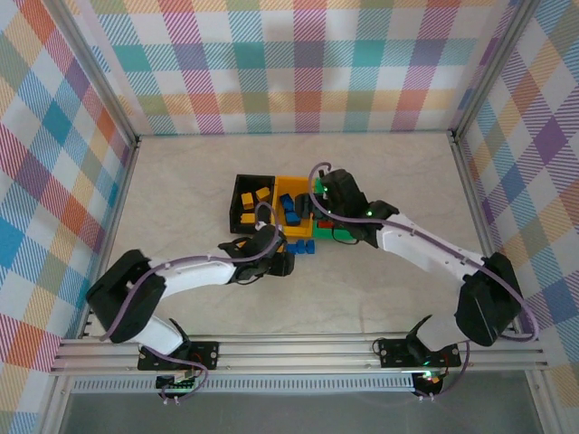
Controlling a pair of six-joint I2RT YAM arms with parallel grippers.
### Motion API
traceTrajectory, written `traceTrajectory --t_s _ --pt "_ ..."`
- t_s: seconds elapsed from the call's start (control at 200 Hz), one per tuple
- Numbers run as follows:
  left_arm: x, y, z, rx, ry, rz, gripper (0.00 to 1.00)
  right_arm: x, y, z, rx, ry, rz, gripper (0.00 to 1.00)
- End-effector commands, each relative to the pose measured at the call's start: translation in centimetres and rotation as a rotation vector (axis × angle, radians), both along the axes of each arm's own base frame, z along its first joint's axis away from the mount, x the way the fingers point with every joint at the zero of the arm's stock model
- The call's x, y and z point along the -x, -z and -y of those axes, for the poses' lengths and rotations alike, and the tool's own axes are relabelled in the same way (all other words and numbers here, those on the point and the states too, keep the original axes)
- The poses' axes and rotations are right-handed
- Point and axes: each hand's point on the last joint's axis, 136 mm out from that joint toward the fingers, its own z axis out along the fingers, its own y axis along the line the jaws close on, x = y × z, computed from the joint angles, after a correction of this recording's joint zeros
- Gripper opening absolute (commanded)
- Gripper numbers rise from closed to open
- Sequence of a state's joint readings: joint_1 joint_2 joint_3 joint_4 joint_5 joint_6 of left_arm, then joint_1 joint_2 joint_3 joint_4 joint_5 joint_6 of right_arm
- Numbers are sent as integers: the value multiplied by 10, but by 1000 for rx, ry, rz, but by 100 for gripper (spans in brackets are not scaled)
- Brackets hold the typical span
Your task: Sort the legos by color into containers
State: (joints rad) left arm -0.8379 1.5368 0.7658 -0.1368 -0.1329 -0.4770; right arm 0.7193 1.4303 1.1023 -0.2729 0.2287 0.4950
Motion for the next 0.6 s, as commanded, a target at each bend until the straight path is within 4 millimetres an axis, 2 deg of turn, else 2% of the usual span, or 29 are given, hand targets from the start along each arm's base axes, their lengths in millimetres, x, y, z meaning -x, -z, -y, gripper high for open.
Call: traceTrajectory --t_s 0.0,0.225,0.495,0.595 --pt "-16 0 5 -46 -7 56 61 8 -3 7 -33 14 14 87" --pt "-20 12 -4 -112 -39 68 53 15 -8 17 -34 22 38 88" --pt "-23 16 2 -113 -7 108 55 16 -7 17 -34 21 39 88" --pt "-25 15 3 -105 0 128 50 16 -7 18 -36 21 40 88"
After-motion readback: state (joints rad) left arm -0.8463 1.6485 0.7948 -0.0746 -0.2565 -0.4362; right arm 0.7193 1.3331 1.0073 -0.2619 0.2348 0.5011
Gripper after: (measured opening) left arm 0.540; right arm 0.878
